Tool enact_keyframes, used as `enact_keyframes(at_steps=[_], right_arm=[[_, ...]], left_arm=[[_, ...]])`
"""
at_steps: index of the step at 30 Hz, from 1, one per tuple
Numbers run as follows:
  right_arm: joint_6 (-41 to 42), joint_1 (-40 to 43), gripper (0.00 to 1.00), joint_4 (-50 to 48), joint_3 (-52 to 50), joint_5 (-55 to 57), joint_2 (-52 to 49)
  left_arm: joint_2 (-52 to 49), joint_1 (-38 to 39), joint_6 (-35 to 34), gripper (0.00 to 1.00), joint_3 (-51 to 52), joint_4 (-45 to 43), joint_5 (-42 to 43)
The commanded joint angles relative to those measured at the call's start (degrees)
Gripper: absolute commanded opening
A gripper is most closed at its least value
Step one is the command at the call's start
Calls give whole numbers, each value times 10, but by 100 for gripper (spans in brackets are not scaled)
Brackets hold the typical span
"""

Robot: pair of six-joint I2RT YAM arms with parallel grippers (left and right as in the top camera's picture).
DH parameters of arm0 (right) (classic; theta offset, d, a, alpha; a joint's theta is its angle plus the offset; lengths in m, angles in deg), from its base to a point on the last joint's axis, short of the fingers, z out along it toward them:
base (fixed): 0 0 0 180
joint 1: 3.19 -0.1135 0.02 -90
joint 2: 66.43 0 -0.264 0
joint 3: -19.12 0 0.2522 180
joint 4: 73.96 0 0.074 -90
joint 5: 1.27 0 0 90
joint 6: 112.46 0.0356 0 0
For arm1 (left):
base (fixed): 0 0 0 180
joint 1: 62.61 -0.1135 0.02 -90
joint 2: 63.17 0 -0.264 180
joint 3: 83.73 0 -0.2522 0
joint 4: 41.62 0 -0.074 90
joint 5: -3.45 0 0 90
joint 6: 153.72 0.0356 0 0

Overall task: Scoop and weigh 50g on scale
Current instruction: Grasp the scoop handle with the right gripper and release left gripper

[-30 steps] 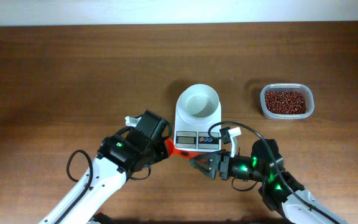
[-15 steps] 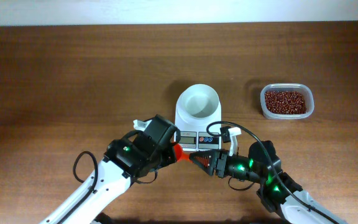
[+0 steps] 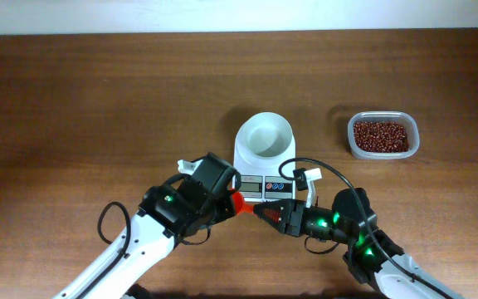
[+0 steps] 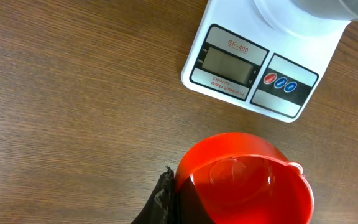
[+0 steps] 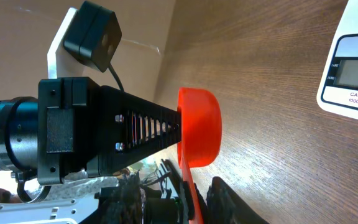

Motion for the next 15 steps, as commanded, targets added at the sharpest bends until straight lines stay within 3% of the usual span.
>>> enact_keyframes(at_steps=[1, 15], right_arm=[[3, -4, 34, -2, 9, -8, -1], [3, -4, 26, -2, 9, -7, -1]], left_arm=[[-1, 3, -23, 0, 2, -1, 4], [-1, 3, -40, 0, 2, -5, 4]])
